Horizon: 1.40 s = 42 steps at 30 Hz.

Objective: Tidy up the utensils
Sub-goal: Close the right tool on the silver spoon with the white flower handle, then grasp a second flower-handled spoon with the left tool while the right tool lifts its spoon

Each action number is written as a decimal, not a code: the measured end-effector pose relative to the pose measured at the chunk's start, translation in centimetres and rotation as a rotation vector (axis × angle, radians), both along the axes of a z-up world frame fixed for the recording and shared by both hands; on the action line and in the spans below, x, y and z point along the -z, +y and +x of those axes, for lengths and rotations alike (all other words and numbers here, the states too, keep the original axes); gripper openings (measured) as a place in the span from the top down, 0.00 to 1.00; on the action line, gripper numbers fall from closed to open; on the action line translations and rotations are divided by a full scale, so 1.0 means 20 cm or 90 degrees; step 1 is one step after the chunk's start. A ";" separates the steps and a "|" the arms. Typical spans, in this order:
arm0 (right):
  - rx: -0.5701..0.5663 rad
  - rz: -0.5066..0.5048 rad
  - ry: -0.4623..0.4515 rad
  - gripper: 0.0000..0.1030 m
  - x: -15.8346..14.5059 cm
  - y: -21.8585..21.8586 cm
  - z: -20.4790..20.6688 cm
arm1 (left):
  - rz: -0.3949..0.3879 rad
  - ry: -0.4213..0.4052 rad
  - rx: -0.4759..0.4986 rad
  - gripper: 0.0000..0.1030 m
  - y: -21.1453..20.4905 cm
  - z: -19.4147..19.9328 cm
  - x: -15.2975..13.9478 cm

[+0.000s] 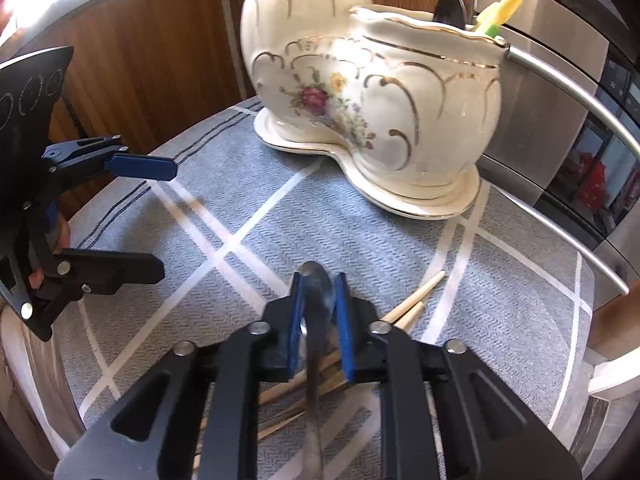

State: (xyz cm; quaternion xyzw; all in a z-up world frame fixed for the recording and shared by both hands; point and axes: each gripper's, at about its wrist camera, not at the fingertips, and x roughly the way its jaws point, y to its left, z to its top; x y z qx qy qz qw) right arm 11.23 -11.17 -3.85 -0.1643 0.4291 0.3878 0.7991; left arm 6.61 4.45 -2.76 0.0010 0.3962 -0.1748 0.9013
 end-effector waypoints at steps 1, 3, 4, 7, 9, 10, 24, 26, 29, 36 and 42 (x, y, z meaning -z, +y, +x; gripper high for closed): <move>0.007 0.008 0.004 0.94 -0.01 -0.01 0.00 | 0.000 0.000 0.000 0.12 0.00 0.00 0.00; 0.016 0.022 0.003 0.97 -0.03 -0.02 0.00 | 0.001 0.000 0.000 0.12 0.00 0.00 0.00; 0.022 0.026 0.001 0.98 -0.05 -0.03 0.00 | 0.001 0.001 0.000 0.12 0.00 0.00 0.00; 0.034 0.037 -0.011 0.98 -0.07 -0.06 -0.01 | 0.000 0.000 0.000 0.12 0.00 0.00 0.00; 0.049 0.055 -0.016 0.98 -0.10 -0.09 -0.02 | -0.002 0.001 0.002 0.12 0.00 0.00 0.00; 0.058 0.064 -0.023 0.98 -0.11 -0.11 -0.03 | -0.003 0.002 0.003 0.12 -0.01 0.00 0.00; 0.260 0.226 -0.145 0.98 -0.34 -0.52 -0.17 | -0.019 0.039 0.097 0.20 -0.26 0.10 -0.03; 0.269 0.246 -0.140 0.98 -0.35 -0.57 -0.19 | -0.023 0.055 0.115 0.31 -0.32 0.12 -0.03; 0.274 0.253 -0.135 0.98 -0.34 -0.61 -0.21 | -0.022 0.077 0.137 0.46 -0.41 0.16 -0.03; 0.280 0.270 -0.119 0.98 -0.31 -0.67 -0.24 | 0.035 0.081 0.176 0.74 -0.61 0.17 -0.02; 0.283 0.280 -0.116 0.98 -0.31 -0.70 -0.24 | 0.074 0.093 0.165 0.82 -0.67 0.21 0.01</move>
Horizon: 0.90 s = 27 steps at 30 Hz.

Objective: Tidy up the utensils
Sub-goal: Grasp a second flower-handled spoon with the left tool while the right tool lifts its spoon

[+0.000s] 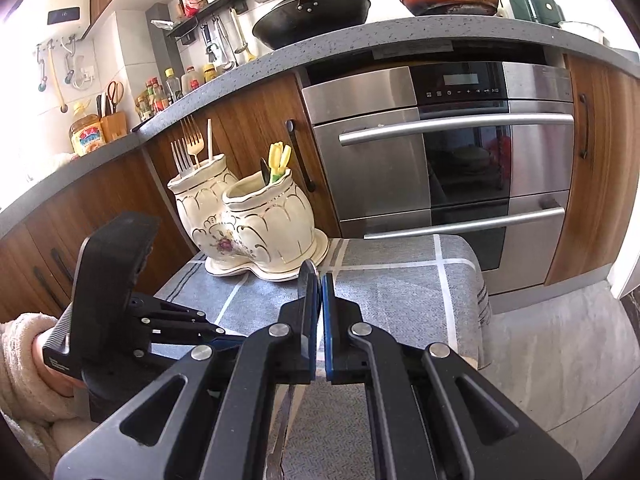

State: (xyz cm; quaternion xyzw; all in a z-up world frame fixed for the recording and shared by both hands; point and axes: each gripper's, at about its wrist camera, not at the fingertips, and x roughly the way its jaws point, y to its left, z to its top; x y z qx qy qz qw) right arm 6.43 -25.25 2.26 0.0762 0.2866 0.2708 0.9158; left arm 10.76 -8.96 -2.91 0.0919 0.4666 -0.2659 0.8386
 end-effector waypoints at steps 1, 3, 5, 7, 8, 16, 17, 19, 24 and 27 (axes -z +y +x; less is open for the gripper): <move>0.000 0.002 0.001 0.98 0.00 0.00 0.00 | 0.005 0.001 -0.003 0.82 -0.01 0.00 0.01; -0.001 0.005 0.001 0.98 0.00 -0.01 0.00 | 0.012 -0.002 -0.003 0.82 -0.03 0.01 0.01; 0.001 0.003 -0.001 0.98 0.00 -0.01 0.00 | 0.024 -0.007 -0.001 0.82 -0.05 0.01 0.01; 0.003 0.003 -0.003 0.98 0.00 -0.02 -0.01 | 0.038 -0.010 0.000 0.83 -0.07 0.02 0.02; 0.003 0.005 -0.003 0.98 0.00 -0.02 -0.01 | 0.051 -0.009 -0.003 0.83 -0.07 0.03 0.03; -0.004 0.006 -0.005 0.98 0.00 -0.01 -0.01 | 0.039 -0.009 -0.015 0.90 -0.05 0.05 0.04; -0.004 0.006 -0.004 0.98 0.00 -0.01 -0.01 | 0.035 -0.010 -0.012 0.90 -0.04 0.05 0.04; -0.005 0.005 -0.005 0.98 0.00 -0.01 -0.01 | 0.032 -0.016 -0.007 0.94 -0.04 0.05 0.03; -0.005 0.008 -0.005 0.98 -0.01 -0.01 -0.01 | 0.016 -0.028 -0.003 0.96 -0.01 0.02 0.00; -0.005 0.009 -0.006 0.98 -0.01 -0.01 -0.01 | 0.008 -0.035 -0.006 0.96 0.01 0.02 -0.02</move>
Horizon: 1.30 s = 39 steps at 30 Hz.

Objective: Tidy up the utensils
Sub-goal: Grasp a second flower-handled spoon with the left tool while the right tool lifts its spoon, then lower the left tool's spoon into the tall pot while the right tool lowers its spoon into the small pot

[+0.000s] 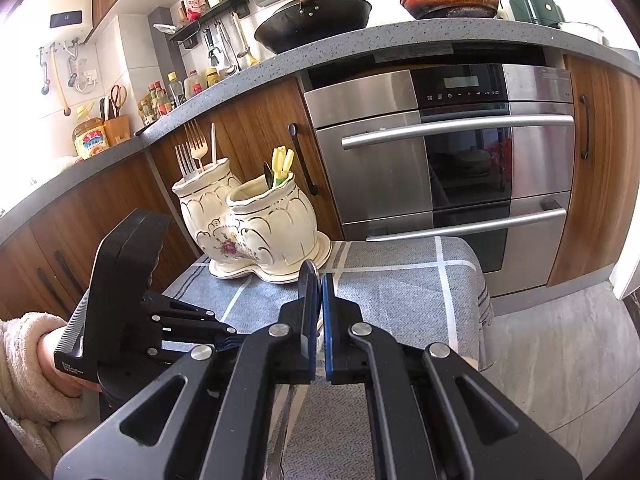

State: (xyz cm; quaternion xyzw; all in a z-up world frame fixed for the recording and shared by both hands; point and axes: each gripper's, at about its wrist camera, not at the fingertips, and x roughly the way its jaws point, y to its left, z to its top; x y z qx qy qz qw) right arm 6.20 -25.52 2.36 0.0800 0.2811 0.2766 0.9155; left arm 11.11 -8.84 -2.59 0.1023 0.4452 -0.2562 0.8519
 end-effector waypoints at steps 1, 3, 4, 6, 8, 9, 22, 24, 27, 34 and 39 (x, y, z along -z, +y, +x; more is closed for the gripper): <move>0.000 0.000 0.000 0.98 0.00 0.00 0.00 | -0.004 -0.001 0.001 0.96 0.00 -0.01 -0.01; 0.001 0.000 -0.001 0.98 0.00 0.00 0.00 | -0.023 -0.008 0.001 0.96 0.01 -0.02 -0.03; 0.003 0.002 -0.003 0.98 -0.01 0.00 0.00 | -0.042 -0.016 0.002 0.96 0.03 -0.03 -0.06; 0.007 0.005 -0.005 0.98 -0.01 -0.01 0.00 | -0.061 -0.029 -0.004 0.96 0.06 -0.05 -0.09; 0.012 0.010 -0.008 0.98 -0.01 -0.02 0.00 | -0.091 -0.046 -0.010 0.97 0.12 -0.06 -0.14; 0.015 0.012 -0.010 0.98 -0.02 -0.02 0.00 | -0.096 -0.054 -0.018 0.97 0.14 -0.06 -0.16; 0.009 0.006 -0.052 0.98 -0.14 0.10 -0.01 | -0.220 -0.181 -0.055 0.97 0.42 -0.20 -0.44; 0.006 0.007 -0.062 0.98 -0.17 0.14 0.01 | -0.224 -0.201 -0.063 0.97 0.46 -0.22 -0.48; 0.002 0.007 -0.084 0.98 -0.24 0.21 0.04 | -0.231 -0.240 -0.078 0.97 0.54 -0.24 -0.59; 0.022 0.002 -0.184 0.98 -0.43 0.40 0.21 | -0.229 -0.330 -0.124 0.97 0.72 -0.15 -0.86; 0.052 -0.006 -0.216 0.98 -0.49 0.52 0.38 | -0.203 -0.381 -0.152 0.97 0.74 0.01 -0.96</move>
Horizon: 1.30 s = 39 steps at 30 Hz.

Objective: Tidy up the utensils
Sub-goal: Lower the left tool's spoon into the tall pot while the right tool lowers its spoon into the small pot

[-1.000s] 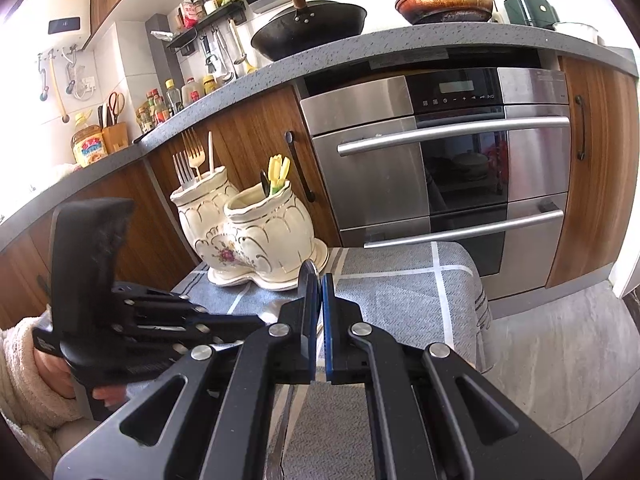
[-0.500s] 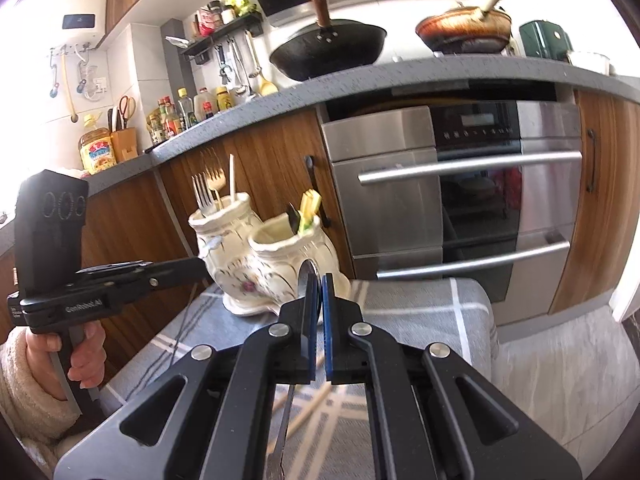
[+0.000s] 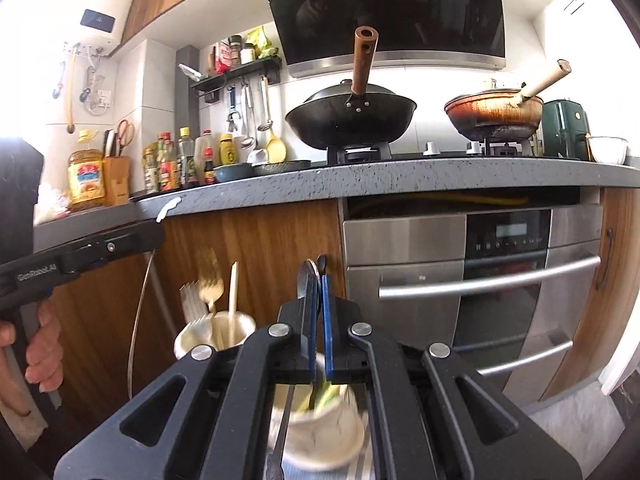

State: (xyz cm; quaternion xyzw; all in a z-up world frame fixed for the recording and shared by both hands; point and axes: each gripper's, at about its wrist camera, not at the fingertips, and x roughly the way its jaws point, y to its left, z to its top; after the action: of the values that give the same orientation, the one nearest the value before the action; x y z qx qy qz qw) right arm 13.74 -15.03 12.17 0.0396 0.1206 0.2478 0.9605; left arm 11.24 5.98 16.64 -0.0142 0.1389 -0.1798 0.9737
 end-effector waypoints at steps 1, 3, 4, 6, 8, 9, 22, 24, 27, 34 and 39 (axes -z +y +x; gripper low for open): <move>0.005 0.004 0.002 0.98 -0.01 0.02 0.04 | 0.003 -0.004 -0.007 0.97 0.00 0.03 -0.01; 0.015 0.012 0.001 0.98 -0.02 0.04 0.10 | 0.004 -0.013 -0.016 0.97 0.01 0.10 -0.04; 0.018 0.014 0.000 0.98 -0.02 0.05 0.13 | 0.004 -0.019 -0.021 0.97 0.01 0.13 -0.04; 0.026 0.017 -0.004 0.98 -0.02 0.07 0.18 | 0.002 -0.022 -0.032 0.97 0.02 0.19 -0.06; 0.032 0.014 -0.009 0.98 -0.01 0.09 0.22 | 0.005 -0.026 -0.046 0.97 0.03 0.24 -0.05; 0.036 0.010 -0.013 0.98 -0.01 0.10 0.23 | 0.007 -0.026 -0.052 0.97 0.03 0.27 -0.04; 0.047 -0.024 -0.024 0.98 0.16 0.12 0.26 | 0.049 -0.035 -0.073 0.97 -0.03 0.35 0.13; 0.041 -0.024 -0.018 0.98 0.17 0.11 0.25 | 0.050 -0.028 -0.068 0.97 -0.03 0.33 0.15; 0.032 -0.022 -0.005 0.98 0.19 0.09 0.22 | 0.042 -0.011 -0.065 0.97 -0.02 0.31 0.17; 0.011 -0.016 0.021 0.98 0.24 0.05 0.14 | 0.054 0.035 -0.052 0.96 -0.02 0.24 0.24; -0.010 -0.011 0.042 0.98 0.27 0.03 0.08 | 0.081 0.059 -0.045 0.97 -0.04 0.16 0.30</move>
State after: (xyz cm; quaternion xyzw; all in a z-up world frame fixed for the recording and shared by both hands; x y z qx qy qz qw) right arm 15.38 -14.37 6.79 0.0385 0.1544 0.2527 0.9544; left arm 14.51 5.14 10.71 0.0348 0.1948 -0.1351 0.9709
